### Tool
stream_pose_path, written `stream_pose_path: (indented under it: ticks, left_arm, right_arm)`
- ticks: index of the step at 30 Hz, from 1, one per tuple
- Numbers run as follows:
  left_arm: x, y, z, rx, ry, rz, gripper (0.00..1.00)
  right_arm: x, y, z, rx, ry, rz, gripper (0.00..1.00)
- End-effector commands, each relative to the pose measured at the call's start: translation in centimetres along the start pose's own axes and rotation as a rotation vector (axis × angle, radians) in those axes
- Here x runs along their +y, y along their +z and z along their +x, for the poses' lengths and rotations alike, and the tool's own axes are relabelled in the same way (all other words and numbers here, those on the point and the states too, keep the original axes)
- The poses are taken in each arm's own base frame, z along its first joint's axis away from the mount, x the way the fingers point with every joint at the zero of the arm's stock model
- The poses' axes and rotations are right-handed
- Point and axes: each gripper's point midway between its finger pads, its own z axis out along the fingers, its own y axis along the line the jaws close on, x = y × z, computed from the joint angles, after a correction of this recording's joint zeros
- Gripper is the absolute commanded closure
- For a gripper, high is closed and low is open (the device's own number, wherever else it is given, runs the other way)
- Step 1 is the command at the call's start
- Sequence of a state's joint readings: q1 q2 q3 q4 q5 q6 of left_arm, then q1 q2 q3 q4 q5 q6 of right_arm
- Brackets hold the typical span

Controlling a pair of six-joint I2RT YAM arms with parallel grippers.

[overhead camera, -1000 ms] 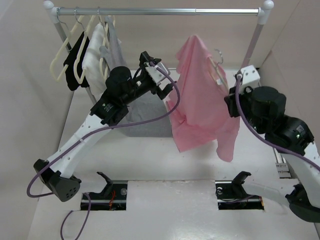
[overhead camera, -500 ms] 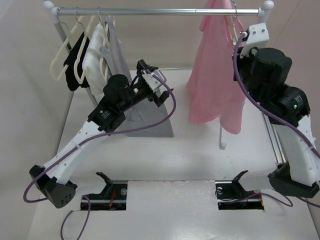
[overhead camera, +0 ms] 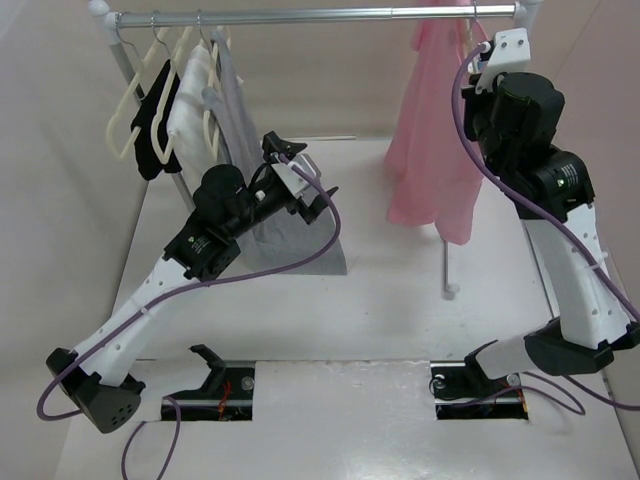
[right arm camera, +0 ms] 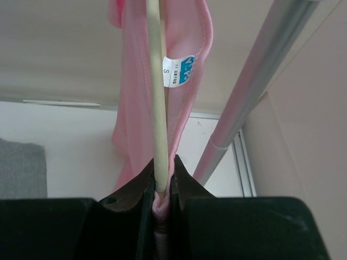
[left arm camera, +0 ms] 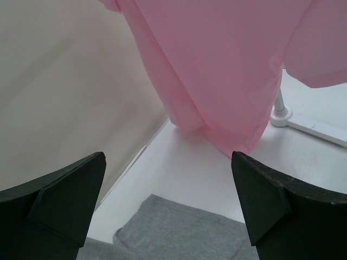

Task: Place the t-shirt on the hanger
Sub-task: Hang the hanger with tshirt onto the clothesline

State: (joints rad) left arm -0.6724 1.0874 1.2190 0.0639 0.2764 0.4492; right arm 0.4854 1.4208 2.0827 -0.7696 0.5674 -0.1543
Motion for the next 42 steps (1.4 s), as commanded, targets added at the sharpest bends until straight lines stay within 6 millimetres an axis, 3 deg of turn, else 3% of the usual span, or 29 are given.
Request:
stream_pose_path:
  ticks: [1,6,11,13,15,17,18,20,25,30,33,41,42]
  left_arm:
    - [0.8,-0.8,-1.9,-0.068,0.023,-0.04,0.0]
    - [0.6,-1.0,-1.2,-0.058,0.03,-0.046,0.0]
    - [0.7,-1.2,-1.6,-0.066,0.032,-0.05,0.0]
    - [0.6,-1.2,-1.1,-0.058,0.03,-0.046,0.0]
    - [0.6,-1.2,-1.1,-0.058,0.03,-0.046,0.0]
    - [0.5,-1.4,-1.0,-0.058,0.03,-0.046,0.0]
    - [0.5,-1.4,-1.0,-0.058,0.03,-0.046,0.0]
    - [0.2,-1.4,-0.4,-0.041,0.026,-0.039,0.0]
    - [-0.5,-0.8,0.0,-0.038,0.013,0.0,0.0]
    - [-1.0,-0.6,-0.2,-0.049,0.005,0.029,0.0]
    - [-1.0,-0.6,-0.2,-0.049,0.005,0.029,0.0]
    - [-1.4,-0.9,0.5,-0.025,-0.002,0.039,0.0]
    - [-1.4,-0.9,0.5,-0.025,-0.002,0.039,0.0]
  right_arm:
    - [0.2,1.3,-2.0,-0.095,0.128,-0.036,1.0]
    - [2.1,2.9,0.8,-0.037,0.128,-0.081,1.0]
    - [2.4,2.2,0.7,-0.04,0.146,-0.117,1.0]
    - [2.6,2.0,1.4,-0.022,0.137,-0.129,0.7]
    - [2.5,1.0,1.3,-0.033,0.141,-0.149,0.28]
    - [2.4,0.5,2.3,-0.014,0.133,-0.151,0.19]
    - [1.7,-0.5,1.8,-0.035,0.133,-0.149,0.16]
    - [1.4,-1.3,2.1,-0.035,0.121,-0.158,0.0]
    - [-0.2,-4.4,1.4,-0.066,0.093,-0.165,0.0]
    - [0.2,-7.3,0.0,-0.126,0.058,-0.249,0.0]
    - [-1.1,-9.4,-1.0,-0.178,0.069,-0.25,0.0]
    - [-4.9,-13.1,-1.0,-0.24,0.045,-0.172,0.0]
    - [-6.2,-14.5,-1.3,-0.271,0.064,-0.151,0.0]
